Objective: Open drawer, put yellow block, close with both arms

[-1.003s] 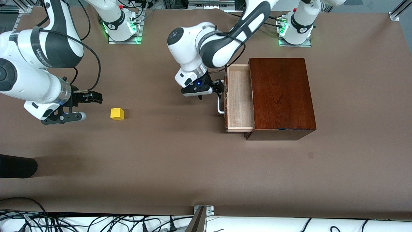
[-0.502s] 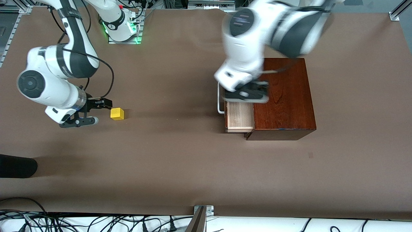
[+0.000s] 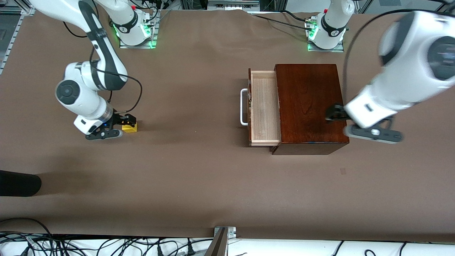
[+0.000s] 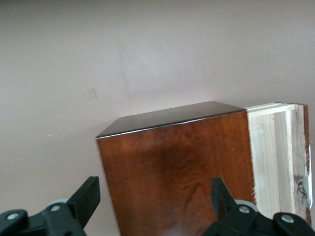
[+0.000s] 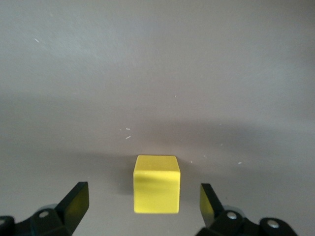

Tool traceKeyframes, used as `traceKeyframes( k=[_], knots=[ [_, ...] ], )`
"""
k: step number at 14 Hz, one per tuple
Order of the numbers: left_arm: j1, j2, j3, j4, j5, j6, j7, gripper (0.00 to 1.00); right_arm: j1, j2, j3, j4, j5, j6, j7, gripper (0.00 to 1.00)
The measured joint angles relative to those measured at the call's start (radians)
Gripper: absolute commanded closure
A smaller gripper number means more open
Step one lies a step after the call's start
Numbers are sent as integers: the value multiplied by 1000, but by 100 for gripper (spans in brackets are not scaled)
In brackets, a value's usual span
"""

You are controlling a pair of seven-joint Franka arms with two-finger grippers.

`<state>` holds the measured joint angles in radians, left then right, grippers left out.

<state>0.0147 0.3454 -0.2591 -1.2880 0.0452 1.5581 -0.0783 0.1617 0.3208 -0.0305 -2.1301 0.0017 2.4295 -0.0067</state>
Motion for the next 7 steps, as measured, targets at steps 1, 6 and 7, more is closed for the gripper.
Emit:
traceKeyframes(
  k=[1, 6, 7],
  knots=[
    [27, -12, 3, -4, -17, -7, 31, 0, 0, 15, 0, -9, 0, 25, 0, 0],
    [-27, -189, 146, -192, -30, 64, 52, 0, 0, 50, 0, -87, 0, 164, 0, 6],
    [-59, -235, 187, -250, -30, 106, 52, 0, 0, 54, 0, -98, 0, 173, 0, 18]
  ],
)
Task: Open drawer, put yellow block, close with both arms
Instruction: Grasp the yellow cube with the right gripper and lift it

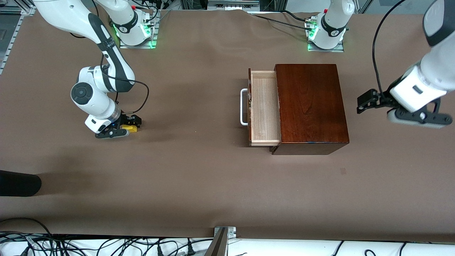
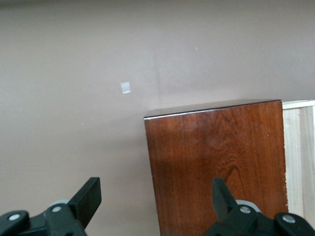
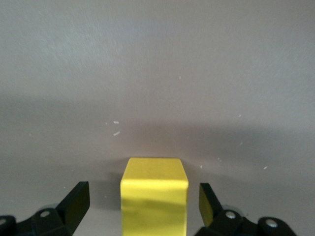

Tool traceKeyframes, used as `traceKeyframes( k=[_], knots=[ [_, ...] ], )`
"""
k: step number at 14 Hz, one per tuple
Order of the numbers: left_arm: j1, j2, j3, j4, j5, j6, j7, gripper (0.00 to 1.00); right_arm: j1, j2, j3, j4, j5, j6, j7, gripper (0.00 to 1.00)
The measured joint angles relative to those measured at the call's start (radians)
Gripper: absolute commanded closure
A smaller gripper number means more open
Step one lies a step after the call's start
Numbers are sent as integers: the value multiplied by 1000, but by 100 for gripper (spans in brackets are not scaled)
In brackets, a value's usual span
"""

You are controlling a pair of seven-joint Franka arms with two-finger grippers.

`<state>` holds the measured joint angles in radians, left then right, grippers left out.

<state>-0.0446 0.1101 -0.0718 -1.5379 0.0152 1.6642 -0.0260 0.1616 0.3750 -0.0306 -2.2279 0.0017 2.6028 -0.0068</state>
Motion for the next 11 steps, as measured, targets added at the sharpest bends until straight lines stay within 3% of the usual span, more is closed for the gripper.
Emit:
traceKeyframes(
  k=[4, 8, 11],
  knots=[
    [-22, -69, 38, -103, 0, 41, -4, 0, 0, 7, 0, -9, 0, 4, -1, 99],
    [-22, -70, 39, -104, 0, 7, -6, 0, 0, 0, 11, 21, -1, -6, -18, 100],
    [-22, -74, 41, -104, 0, 4, -6, 0, 4, -24, 90, 197, -2, -215, -53, 100]
  ],
)
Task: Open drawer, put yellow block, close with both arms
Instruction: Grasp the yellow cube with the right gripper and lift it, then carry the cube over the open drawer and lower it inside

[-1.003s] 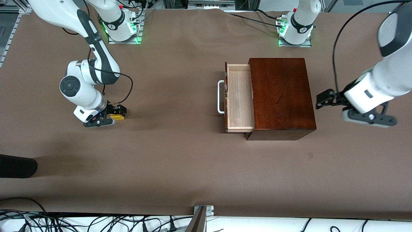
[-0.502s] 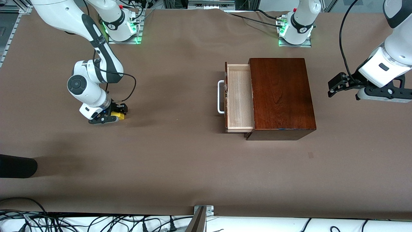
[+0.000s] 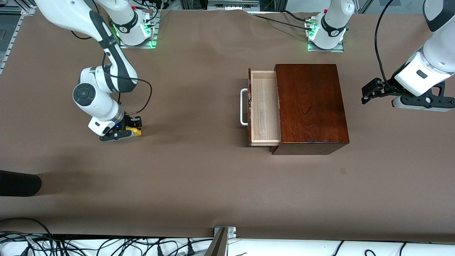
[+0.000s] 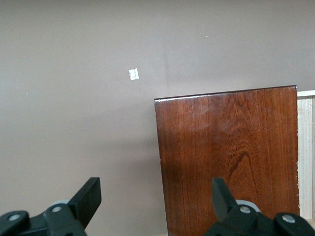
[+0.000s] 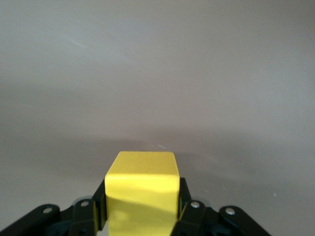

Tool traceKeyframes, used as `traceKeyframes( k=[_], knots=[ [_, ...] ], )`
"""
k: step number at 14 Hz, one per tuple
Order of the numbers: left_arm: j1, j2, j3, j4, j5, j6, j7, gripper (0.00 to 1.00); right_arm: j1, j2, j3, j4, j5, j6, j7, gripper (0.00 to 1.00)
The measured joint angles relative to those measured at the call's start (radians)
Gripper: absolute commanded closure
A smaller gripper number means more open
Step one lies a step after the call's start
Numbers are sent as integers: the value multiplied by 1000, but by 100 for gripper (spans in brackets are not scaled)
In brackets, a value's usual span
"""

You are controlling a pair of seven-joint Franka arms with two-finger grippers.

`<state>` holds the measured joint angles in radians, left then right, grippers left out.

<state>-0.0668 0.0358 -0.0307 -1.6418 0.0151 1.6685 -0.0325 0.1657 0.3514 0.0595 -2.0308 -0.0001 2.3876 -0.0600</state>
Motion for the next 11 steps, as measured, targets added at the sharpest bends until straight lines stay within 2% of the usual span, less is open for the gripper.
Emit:
traceKeyframes(
  k=[3, 6, 11],
  knots=[
    [0, -4, 1, 0, 0, -1, 0, 0, 56, -7, 90, 224, 0, -196, -16, 100],
    [0, -4, 7, 0, 0, -1, 0, 0, 192, 10, 102, 353, -8, -247, -25, 100],
    [1, -4, 9, 0, 0, -3, 0, 0, 373, 101, 103, 507, -96, -263, -103, 100]
  ],
)
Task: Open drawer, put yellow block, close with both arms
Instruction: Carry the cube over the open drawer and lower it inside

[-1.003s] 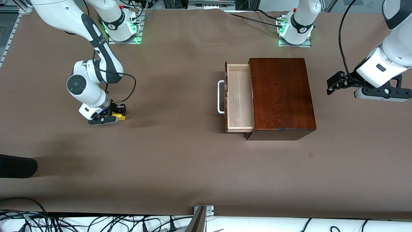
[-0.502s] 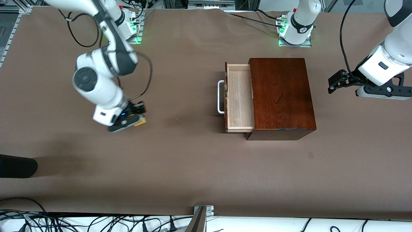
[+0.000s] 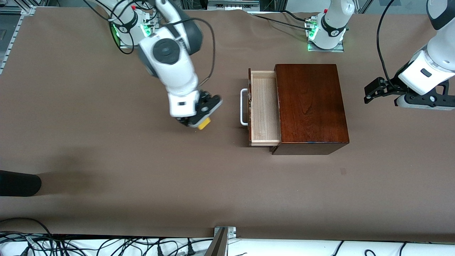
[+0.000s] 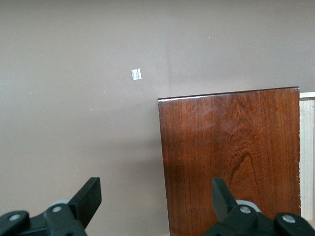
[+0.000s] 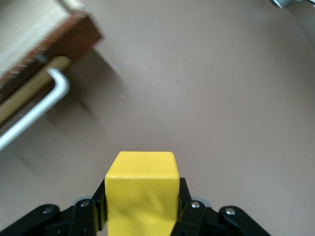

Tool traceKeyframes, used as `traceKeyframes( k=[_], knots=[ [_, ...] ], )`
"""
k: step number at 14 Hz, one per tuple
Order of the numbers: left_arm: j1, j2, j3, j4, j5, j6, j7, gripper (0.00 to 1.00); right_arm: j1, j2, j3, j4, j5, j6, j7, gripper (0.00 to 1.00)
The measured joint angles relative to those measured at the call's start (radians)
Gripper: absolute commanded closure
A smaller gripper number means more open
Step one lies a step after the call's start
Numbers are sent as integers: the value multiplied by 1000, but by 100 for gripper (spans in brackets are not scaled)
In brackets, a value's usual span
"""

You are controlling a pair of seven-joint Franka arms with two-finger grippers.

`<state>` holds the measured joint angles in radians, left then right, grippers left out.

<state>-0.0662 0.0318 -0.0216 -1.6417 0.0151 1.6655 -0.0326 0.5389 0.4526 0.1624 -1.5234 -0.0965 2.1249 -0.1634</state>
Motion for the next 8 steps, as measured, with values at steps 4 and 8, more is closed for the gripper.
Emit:
traceKeyframes(
  k=[4, 8],
  knots=[
    [0, -2, -1, 0, 0, -20, 0, 0, 131, 52, 0, 99, -56, -41, -13, 100],
    [-6, -9, -8, 1, 0, -23, 0, 0, 250, 101, 0, 191, -81, -69, -27, 100]
  ],
)
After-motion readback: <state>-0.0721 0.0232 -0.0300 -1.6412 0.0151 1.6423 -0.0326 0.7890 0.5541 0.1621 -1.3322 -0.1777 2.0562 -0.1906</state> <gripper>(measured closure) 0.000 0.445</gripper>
